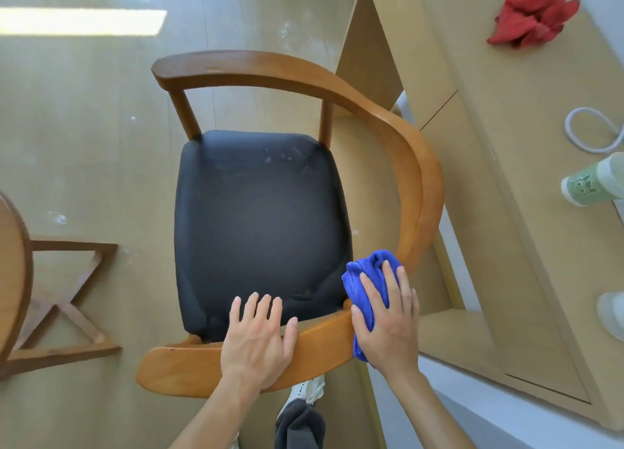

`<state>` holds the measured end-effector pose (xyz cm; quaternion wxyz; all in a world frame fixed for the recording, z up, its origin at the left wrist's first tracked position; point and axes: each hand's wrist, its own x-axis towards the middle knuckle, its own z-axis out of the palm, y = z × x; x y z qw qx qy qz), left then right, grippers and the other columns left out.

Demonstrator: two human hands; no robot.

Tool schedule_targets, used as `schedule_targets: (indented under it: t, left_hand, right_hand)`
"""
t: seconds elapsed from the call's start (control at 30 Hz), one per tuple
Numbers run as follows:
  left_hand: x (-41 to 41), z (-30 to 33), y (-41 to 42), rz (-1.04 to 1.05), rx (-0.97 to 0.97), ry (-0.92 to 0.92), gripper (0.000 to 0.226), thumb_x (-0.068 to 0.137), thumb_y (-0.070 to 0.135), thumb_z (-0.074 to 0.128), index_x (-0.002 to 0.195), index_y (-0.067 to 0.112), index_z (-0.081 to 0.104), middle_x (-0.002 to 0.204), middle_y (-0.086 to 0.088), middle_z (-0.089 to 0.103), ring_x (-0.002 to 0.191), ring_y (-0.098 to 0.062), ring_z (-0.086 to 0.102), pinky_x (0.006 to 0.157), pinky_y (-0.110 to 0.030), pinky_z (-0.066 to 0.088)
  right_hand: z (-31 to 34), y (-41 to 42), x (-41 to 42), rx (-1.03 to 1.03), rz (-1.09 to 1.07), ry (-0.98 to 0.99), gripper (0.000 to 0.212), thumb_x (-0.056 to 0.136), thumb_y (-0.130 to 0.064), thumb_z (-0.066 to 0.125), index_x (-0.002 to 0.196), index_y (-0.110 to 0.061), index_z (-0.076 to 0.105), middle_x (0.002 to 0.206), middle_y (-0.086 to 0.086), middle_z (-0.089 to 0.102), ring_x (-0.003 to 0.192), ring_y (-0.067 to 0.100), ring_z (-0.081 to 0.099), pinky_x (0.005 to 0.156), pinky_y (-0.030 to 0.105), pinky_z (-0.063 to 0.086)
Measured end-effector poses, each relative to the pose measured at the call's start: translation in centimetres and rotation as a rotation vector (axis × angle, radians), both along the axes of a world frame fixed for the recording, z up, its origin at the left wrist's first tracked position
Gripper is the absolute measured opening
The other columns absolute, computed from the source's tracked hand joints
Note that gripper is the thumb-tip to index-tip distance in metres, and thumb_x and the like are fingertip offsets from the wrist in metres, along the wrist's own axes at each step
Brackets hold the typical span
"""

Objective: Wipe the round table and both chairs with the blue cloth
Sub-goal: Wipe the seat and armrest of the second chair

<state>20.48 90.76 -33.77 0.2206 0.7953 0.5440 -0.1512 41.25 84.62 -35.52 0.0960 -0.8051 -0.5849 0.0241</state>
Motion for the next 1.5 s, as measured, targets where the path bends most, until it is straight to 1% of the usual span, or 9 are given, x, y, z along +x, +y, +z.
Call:
schedule_targets:
  t: [0.17, 0.33, 0.67, 0.83, 1.07, 1.23, 1.37, 1.47, 1.5]
  left_hand:
    - [0.3, 0.0, 0.2, 0.019, -0.008, 0.009, 0.075, 0.095, 0.053, 0.011, 0.118, 0.012, 0.069, 0.121, -0.01, 0.067, 0.117, -0.033, 0.06, 0.103, -0.054, 0.042]
    - [0.4, -0.4, 0.3, 0.049, -0.006, -0.009, 0.077, 0.095, 0.054, 0.009, 0.12, 0.01, 0.067, 0.125, -0.013, 0.064, 0.118, -0.036, 0.058, 0.102, -0.056, 0.04]
    - [0.3, -0.4, 0.5, 0.04, -0.015, -0.004, 0.064, 0.091, 0.051, 0.026, 0.129, 0.012, 0.061, 0.133, -0.01, 0.059, 0.126, -0.033, 0.053, 0.106, -0.054, 0.039]
    - [0.2, -0.6, 0.1, 0.048, -0.01, -0.016, 0.075, 0.095, 0.054, 0.01, 0.13, 0.009, 0.06, 0.133, -0.012, 0.059, 0.125, -0.034, 0.053, 0.106, -0.053, 0.038]
    - [0.3, 0.0, -0.1, 0.076, 0.006, -0.006, 0.077, 0.095, 0.054, 0.009, 0.125, 0.008, 0.063, 0.129, -0.012, 0.062, 0.12, -0.033, 0.058, 0.105, -0.051, 0.037]
    - [0.5, 1.0, 0.3, 0.103, -0.068, -0.049, 0.079, 0.095, 0.055, 0.008, 0.12, 0.01, 0.067, 0.126, -0.009, 0.064, 0.117, -0.03, 0.06, 0.106, -0.04, 0.025]
    - [1.1, 1.4, 1.0, 0.165, -0.185, -0.086, 0.069, 0.076, 0.055, 0.029, 0.121, 0.02, 0.067, 0.13, 0.0, 0.061, 0.12, -0.023, 0.059, 0.106, -0.032, 0.03]
    - [2.3, 1.2, 2.2, 0.197, -0.104, -0.114, 0.083, 0.07, 0.063, 0.018, 0.145, 0.032, 0.037, 0.155, 0.005, 0.029, 0.142, -0.015, 0.031, 0.114, -0.034, 0.025]
    - [2.6, 1.1, 2.4, 0.194, -0.124, -0.094, 0.079, 0.073, 0.06, 0.022, 0.14, 0.025, 0.048, 0.149, -0.006, 0.042, 0.135, -0.022, 0.043, 0.108, -0.04, 0.036]
  right_hand:
    - [0.3, 5.5, 5.3, 0.016, -0.006, -0.123, 0.056, 0.085, -0.024, 0.066, 0.139, -0.019, 0.052, 0.153, 0.015, 0.035, 0.142, 0.037, 0.029, 0.108, 0.057, 0.034]
    - [0.2, 9.2, 7.7, 0.1, -0.06, -0.225, 0.059, 0.084, -0.025, 0.065, 0.142, -0.021, 0.048, 0.153, 0.013, 0.034, 0.141, 0.036, 0.028, 0.103, 0.053, 0.037]
    - [1.4, 13.3, 9.2, 0.149, -0.189, -0.172, 0.061, 0.086, -0.028, 0.063, 0.143, -0.022, 0.043, 0.152, 0.015, 0.033, 0.135, 0.037, 0.035, 0.099, 0.052, 0.04]
    - [3.1, 15.6, 10.2, 0.071, -0.155, -0.147, 0.062, 0.088, -0.031, 0.06, 0.145, -0.024, 0.04, 0.153, 0.014, 0.031, 0.136, 0.037, 0.032, 0.099, 0.052, 0.04]
    - [5.2, 20.5, 12.6, 0.041, -0.251, 0.046, 0.06, 0.094, -0.037, 0.052, 0.149, -0.024, 0.031, 0.146, 0.015, 0.035, 0.129, 0.034, 0.038, 0.1, 0.045, 0.038]
    - [5.6, 23.2, 13.1, -0.033, -0.182, -0.041, 0.058, 0.096, -0.036, 0.047, 0.15, -0.023, 0.029, 0.138, 0.015, 0.042, 0.12, 0.033, 0.044, 0.096, 0.043, 0.042]
    - [6.2, 25.7, 14.4, -0.038, -0.099, 0.084, 0.05, 0.098, -0.031, 0.047, 0.146, -0.024, 0.036, 0.135, 0.011, 0.044, 0.116, 0.031, 0.047, 0.095, 0.041, 0.043]
    - [7.3, 26.9, 14.6, 0.126, -0.131, 0.247, 0.035, 0.094, -0.022, 0.055, 0.128, -0.016, 0.054, 0.131, 0.009, 0.043, 0.113, 0.028, 0.048, 0.089, 0.042, 0.047]
    - [7.5, 26.8, 14.2, 0.177, -0.135, 0.201, 0.028, 0.092, -0.021, 0.059, 0.119, -0.012, 0.058, 0.127, 0.011, 0.046, 0.11, 0.03, 0.049, 0.087, 0.043, 0.047]
